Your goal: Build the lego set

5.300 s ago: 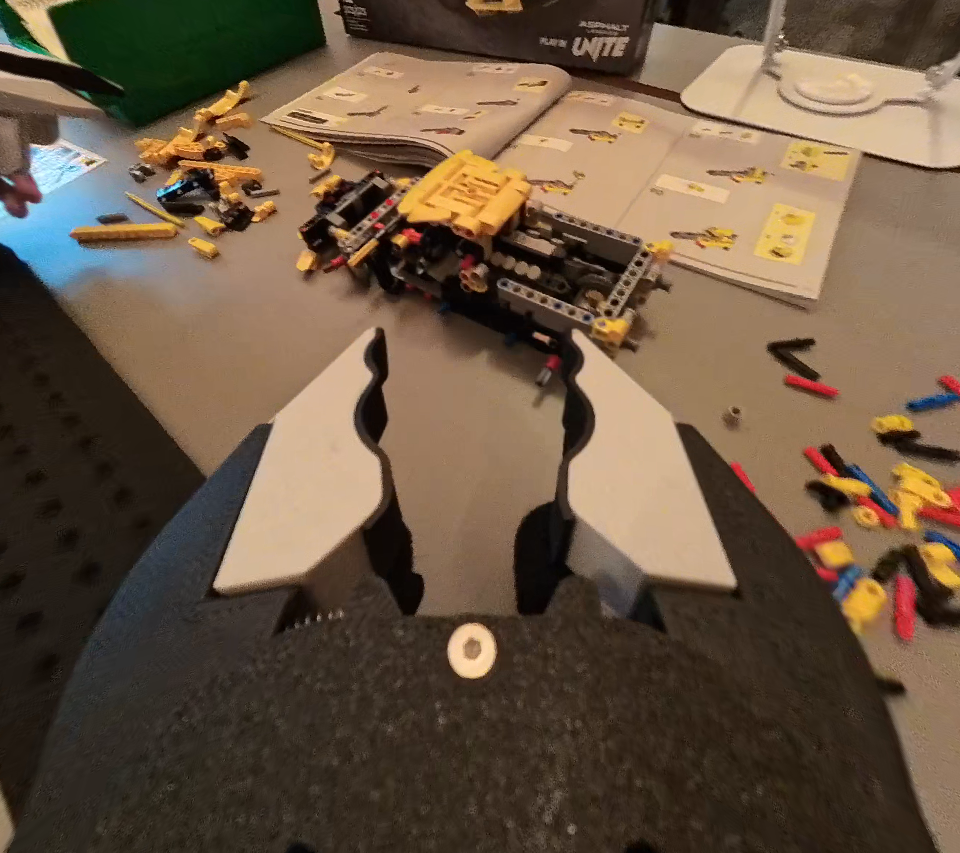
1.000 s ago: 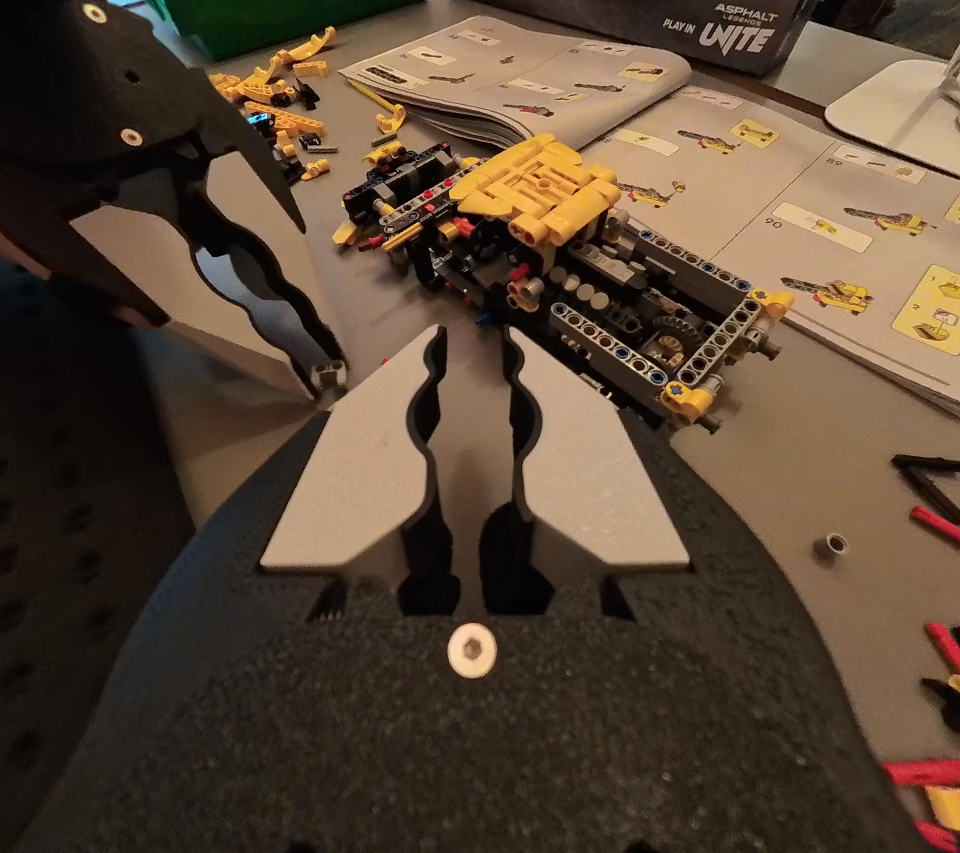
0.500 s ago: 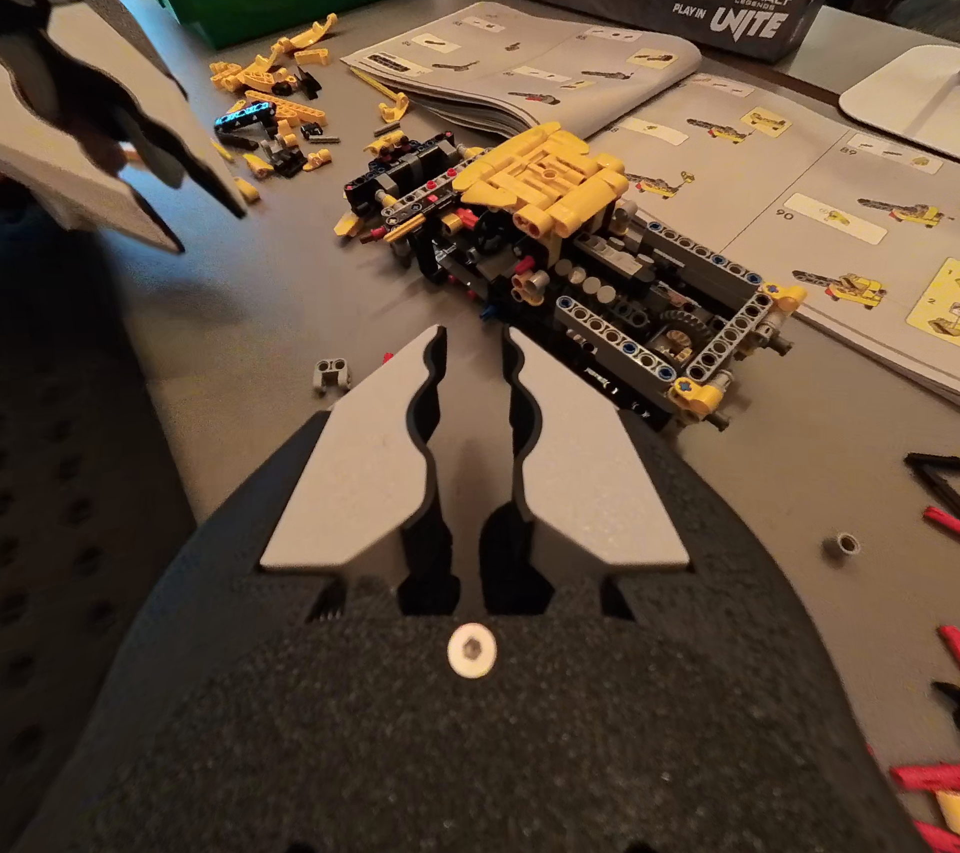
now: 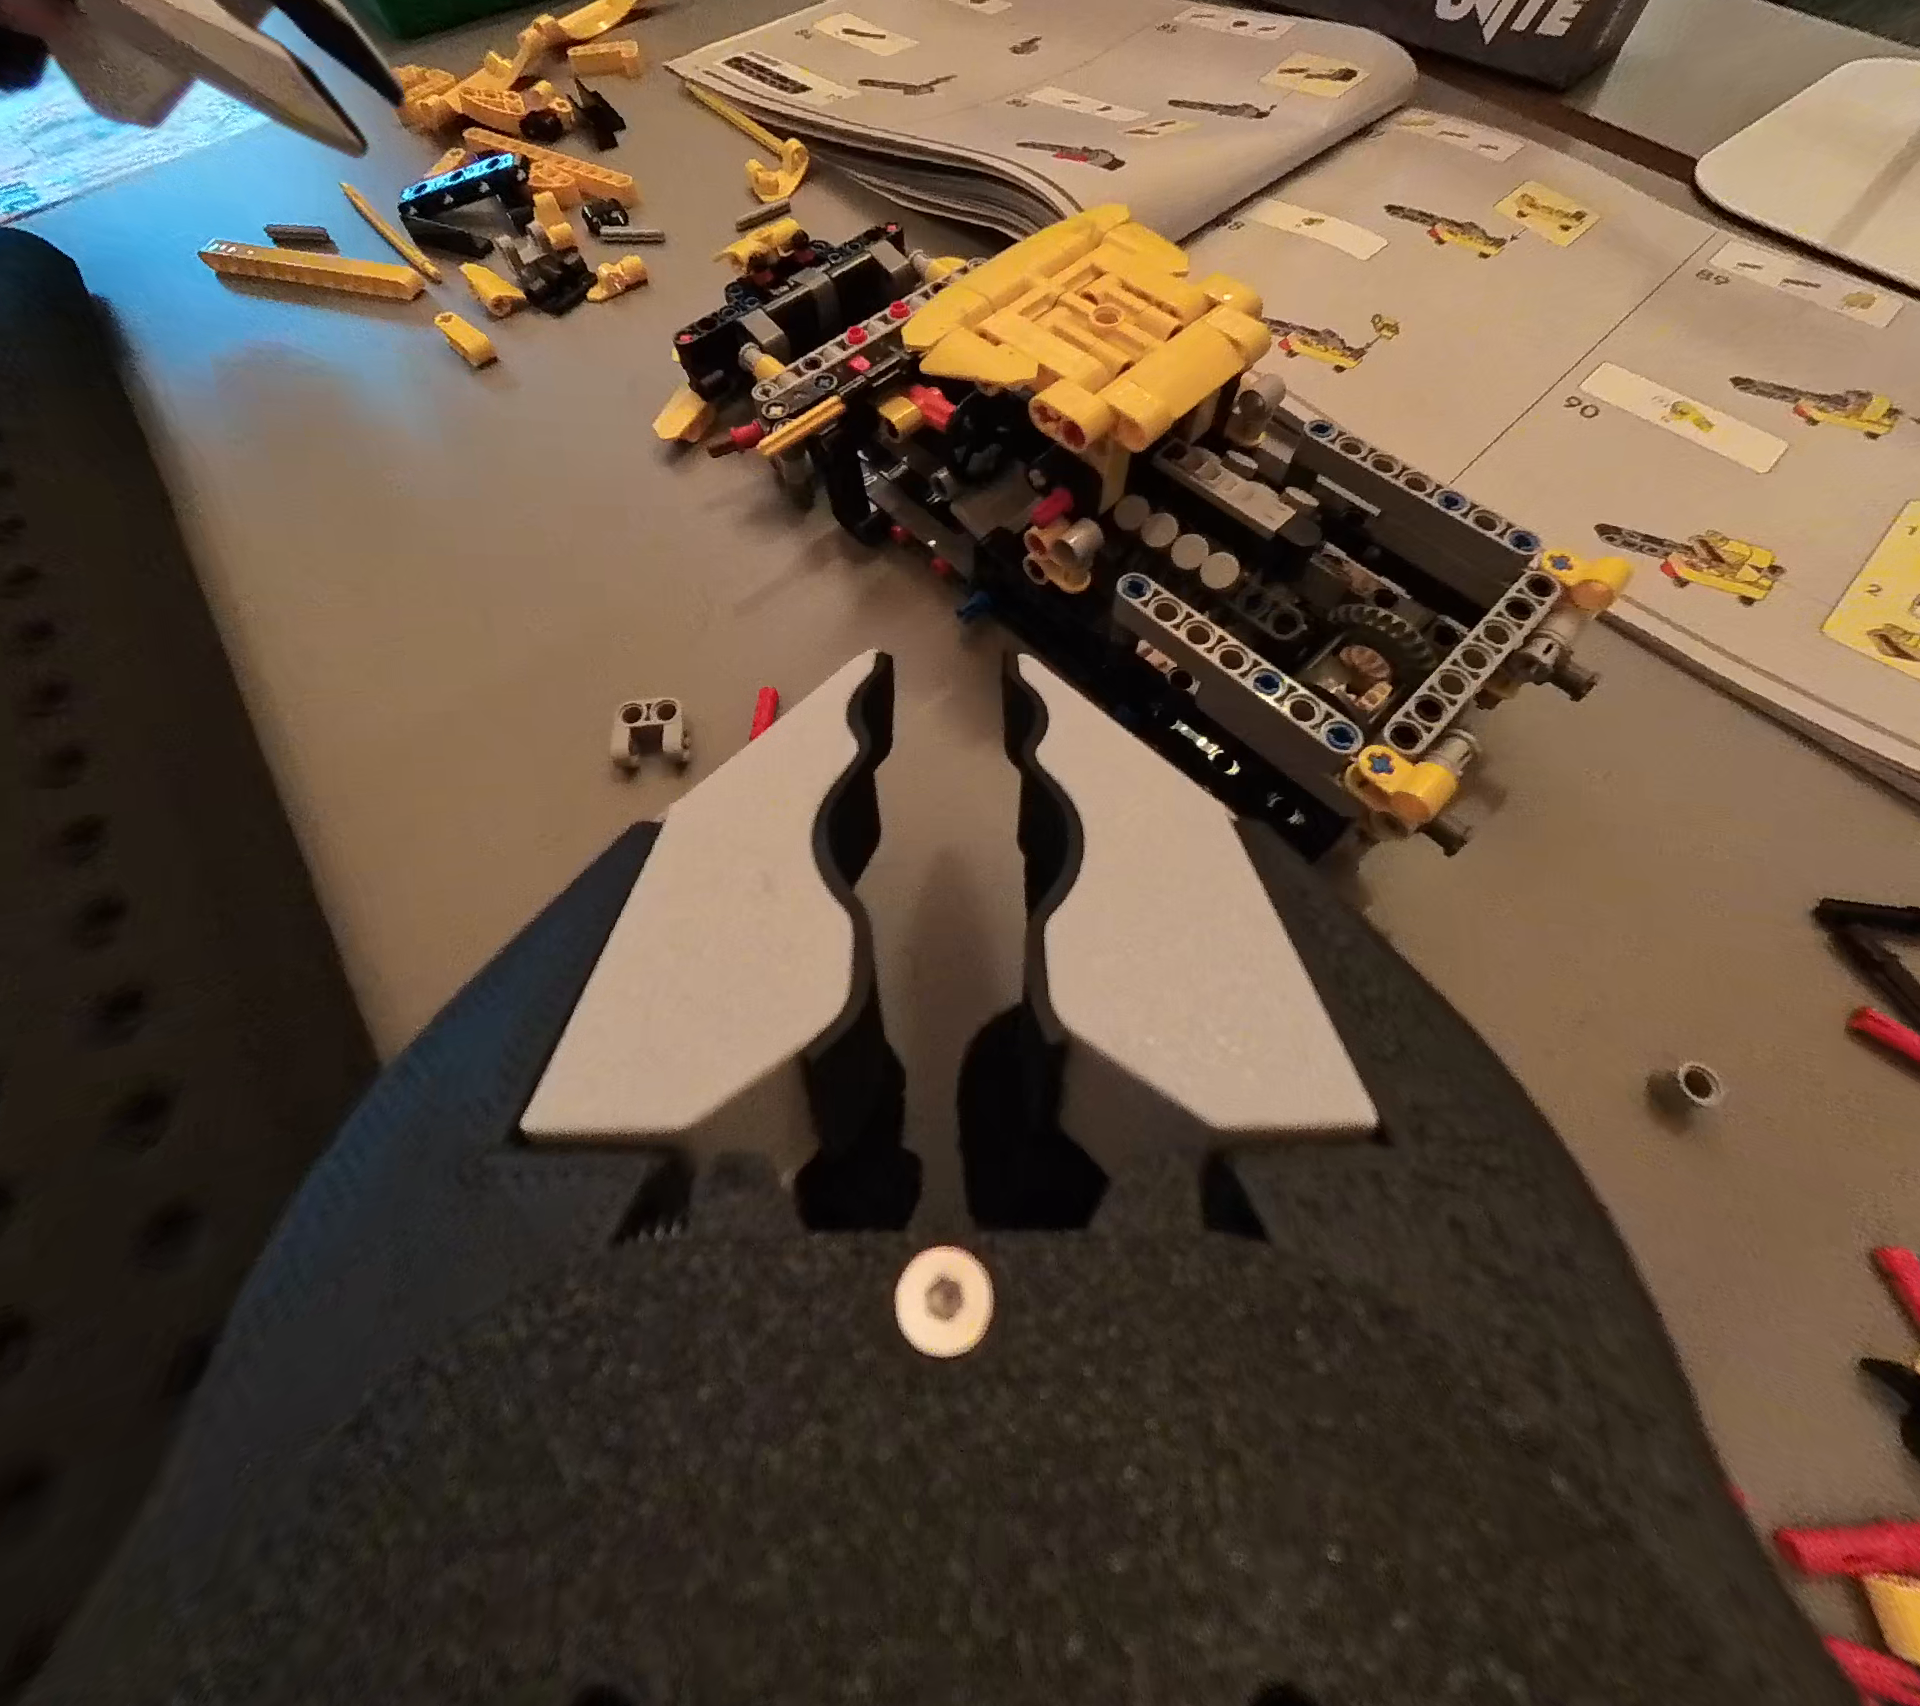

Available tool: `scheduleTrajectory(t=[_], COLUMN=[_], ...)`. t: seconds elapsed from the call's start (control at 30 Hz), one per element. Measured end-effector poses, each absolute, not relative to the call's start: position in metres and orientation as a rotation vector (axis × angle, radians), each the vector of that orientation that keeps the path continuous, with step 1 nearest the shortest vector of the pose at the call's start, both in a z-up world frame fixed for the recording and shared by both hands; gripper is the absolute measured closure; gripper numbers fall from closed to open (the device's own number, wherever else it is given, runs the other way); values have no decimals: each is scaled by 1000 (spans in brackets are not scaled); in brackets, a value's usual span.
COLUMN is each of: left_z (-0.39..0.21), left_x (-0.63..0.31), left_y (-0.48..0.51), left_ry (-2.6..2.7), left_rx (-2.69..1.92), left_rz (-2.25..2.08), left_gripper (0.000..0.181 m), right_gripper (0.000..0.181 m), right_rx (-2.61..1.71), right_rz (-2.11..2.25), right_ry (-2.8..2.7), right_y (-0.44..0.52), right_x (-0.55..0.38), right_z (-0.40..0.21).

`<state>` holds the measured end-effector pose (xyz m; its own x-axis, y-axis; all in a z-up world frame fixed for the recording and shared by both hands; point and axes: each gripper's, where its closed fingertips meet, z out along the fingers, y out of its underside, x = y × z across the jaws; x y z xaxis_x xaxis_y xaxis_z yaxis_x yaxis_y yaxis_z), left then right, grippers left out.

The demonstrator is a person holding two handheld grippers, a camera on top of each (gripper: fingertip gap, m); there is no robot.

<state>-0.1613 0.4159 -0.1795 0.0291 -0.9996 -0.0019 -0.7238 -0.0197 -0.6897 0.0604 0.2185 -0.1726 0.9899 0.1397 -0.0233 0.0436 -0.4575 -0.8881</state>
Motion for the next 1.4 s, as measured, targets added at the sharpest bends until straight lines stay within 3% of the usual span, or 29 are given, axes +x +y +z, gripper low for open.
scheduleTrajectory(t=[0.2, 0.3, 0.37, 0.6, 0.7, 0.9, 1.4], left_z=[-204, -211, -209, -128, -149, -188, -215], left_x=[-152, -153, -152, -105, -89, -66, -73], left_y=[427, 431, 429, 450, 494, 519, 530], left_ry=[1805, 1831, 1864, 2227, 2539, 2885, 2991], left_rx=[-1799, -1799, -1783, -1472, -1458, -1516, -1436], left_rz=[-534, -460, -451, -514, -235, -204, -111], left_gripper=[152, 174, 174, 174, 174, 174, 172], right_gripper=[161, 161, 161, 162, 162, 162, 163], right_rx=[-2049, -2045, -2045, -2039, -2035, -2037, -2076], right_rz=[109, 109, 112, 126, 133, 138, 133], right_ry=[-131, -130, -129, -133, -126, -122, -151], right_y=[218, 218, 218, 219, 218, 217, 218], right_x=[60, 60, 60, 59, 59, 59, 55], right_z=[-173, -173, -173, -172, -171, -172, -179])
